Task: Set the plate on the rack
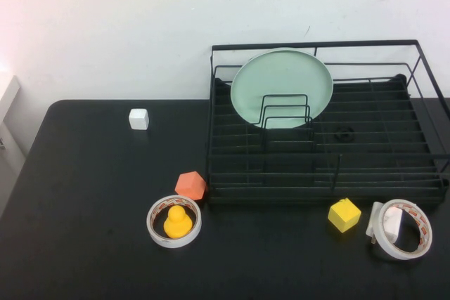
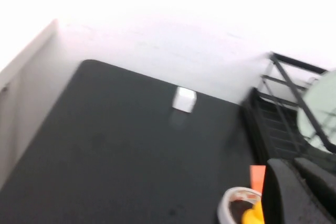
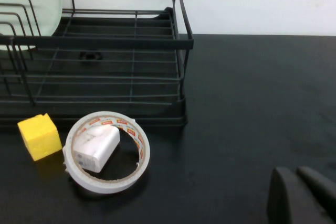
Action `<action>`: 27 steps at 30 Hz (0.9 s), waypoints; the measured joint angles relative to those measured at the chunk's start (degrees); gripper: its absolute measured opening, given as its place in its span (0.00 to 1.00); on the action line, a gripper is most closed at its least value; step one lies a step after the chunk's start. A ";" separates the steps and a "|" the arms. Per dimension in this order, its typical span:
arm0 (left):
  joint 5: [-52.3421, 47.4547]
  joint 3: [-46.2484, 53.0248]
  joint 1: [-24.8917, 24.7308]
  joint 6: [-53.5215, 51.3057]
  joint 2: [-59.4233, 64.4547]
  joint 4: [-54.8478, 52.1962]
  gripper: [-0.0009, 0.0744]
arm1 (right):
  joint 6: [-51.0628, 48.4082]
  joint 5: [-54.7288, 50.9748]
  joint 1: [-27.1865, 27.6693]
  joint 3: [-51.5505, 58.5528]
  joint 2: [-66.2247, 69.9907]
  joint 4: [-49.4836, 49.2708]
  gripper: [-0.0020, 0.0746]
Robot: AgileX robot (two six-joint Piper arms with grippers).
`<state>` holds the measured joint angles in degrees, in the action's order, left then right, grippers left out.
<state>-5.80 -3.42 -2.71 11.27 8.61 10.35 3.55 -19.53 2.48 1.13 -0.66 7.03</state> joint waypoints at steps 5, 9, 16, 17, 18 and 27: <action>-1.53 4.07 2.98 10.50 -7.01 -8.92 0.01 | 0.00 0.00 0.00 0.00 0.00 0.00 0.03; -2.63 4.58 5.55 11.21 -9.06 -10.01 0.01 | 0.00 0.00 0.00 0.00 0.00 -0.10 0.03; -9.57 4.58 5.32 7.21 -9.20 -10.79 0.01 | 0.00 -0.10 0.00 0.00 0.00 -0.10 0.03; -9.86 4.58 4.64 6.58 -9.20 -10.79 0.01 | 0.00 -0.10 0.00 0.00 0.00 -0.10 0.03; -10.15 4.58 3.78 5.79 -9.20 -10.79 0.01 | 0.00 -0.10 0.00 0.00 0.00 -0.10 0.03; -11.90 4.47 0.86 3.51 -9.20 -10.35 0.01 | 0.00 -0.10 0.00 0.00 0.00 -0.10 0.03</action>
<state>-17.71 1.05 -1.85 14.78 -0.59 0.00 3.55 -19.63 2.48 1.13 -0.66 6.93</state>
